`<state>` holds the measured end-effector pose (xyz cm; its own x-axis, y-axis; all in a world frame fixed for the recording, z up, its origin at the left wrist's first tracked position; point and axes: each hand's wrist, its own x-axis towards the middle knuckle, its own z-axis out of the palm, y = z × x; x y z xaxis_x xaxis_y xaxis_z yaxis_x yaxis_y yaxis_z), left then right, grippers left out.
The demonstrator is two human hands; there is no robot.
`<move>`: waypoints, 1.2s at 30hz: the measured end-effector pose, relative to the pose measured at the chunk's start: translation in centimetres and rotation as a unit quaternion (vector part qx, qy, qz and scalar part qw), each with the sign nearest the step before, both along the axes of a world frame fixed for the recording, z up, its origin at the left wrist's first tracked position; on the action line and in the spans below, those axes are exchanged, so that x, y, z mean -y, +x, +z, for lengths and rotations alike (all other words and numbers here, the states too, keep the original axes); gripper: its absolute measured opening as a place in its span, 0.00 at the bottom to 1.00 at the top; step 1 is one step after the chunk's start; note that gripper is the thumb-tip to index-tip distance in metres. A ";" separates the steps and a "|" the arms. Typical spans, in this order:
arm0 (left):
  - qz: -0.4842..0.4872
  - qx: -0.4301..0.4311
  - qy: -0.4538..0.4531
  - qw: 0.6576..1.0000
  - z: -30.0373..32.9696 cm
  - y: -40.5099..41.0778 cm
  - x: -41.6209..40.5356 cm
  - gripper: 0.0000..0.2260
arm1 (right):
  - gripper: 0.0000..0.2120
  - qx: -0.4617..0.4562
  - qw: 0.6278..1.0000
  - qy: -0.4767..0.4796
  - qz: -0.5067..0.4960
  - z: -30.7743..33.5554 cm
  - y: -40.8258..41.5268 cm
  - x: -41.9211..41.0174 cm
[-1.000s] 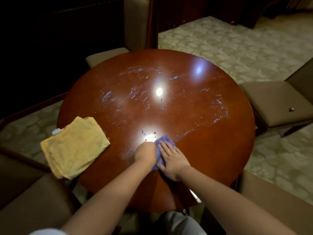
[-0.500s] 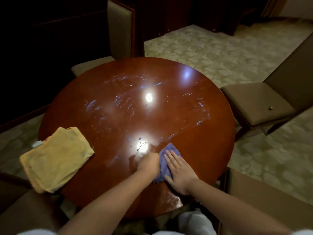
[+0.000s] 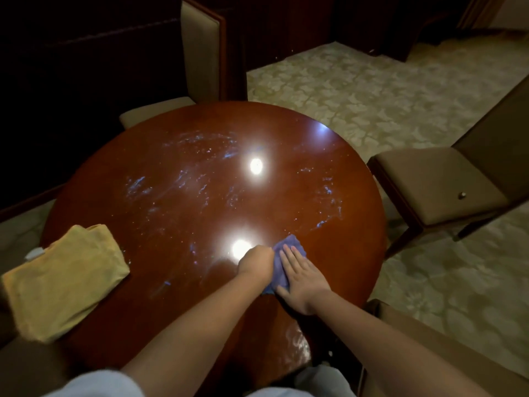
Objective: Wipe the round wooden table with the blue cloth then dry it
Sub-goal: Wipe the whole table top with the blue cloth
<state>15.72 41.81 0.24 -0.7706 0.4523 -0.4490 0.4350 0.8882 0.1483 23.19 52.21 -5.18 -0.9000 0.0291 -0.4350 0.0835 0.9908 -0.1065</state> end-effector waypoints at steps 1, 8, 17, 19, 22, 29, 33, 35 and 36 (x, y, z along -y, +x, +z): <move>0.009 -0.002 0.005 1.000 -0.2 -0.4 -0.8 0.12 | 0.40 0.000 1.000 0.001 -0.006 0.0 -0.6 -0.7; -0.024 0.027 0.002 0.999 0.1 -2.1 -5.5 0.12 | 0.48 -0.024 1.000 0.016 0.000 0.0 1.1 -3.4; 0.025 0.035 -0.014 0.999 -0.1 -4.1 -8.4 0.12 | 0.41 -0.051 0.998 -0.016 0.045 0.9 -1.1 -7.2; 0.007 0.041 -0.003 0.999 0.1 -3.5 -10.3 0.12 | 0.43 -0.112 0.993 -0.036 -0.008 1.7 0.8 -8.8; 0.017 0.049 0.016 0.999 0.1 -2.9 -13.2 0.12 | 0.34 -0.045 0.998 -0.040 -0.020 1.2 1.0 -11.2; 0.118 0.048 0.042 0.991 0.0 -4.7 -13.4 0.14 | 0.33 -0.093 0.994 -0.027 0.056 1.3 -2.9 -14.1; 0.096 0.068 0.028 0.993 0.1 -3.6 -14.8 0.14 | 0.31 -0.114 0.991 -0.063 0.011 0.7 -0.4 -14.5; 0.081 0.062 0.019 0.995 0.1 -3.4 -15.3 0.13 | 0.29 -0.125 0.991 -0.037 0.002 0.1 -0.5 -14.3; 0.078 0.056 0.017 0.995 0.2 -3.6 -15.4 0.13 | 0.28 -0.135 0.991 -0.022 0.002 -0.2 -1.0 -14.1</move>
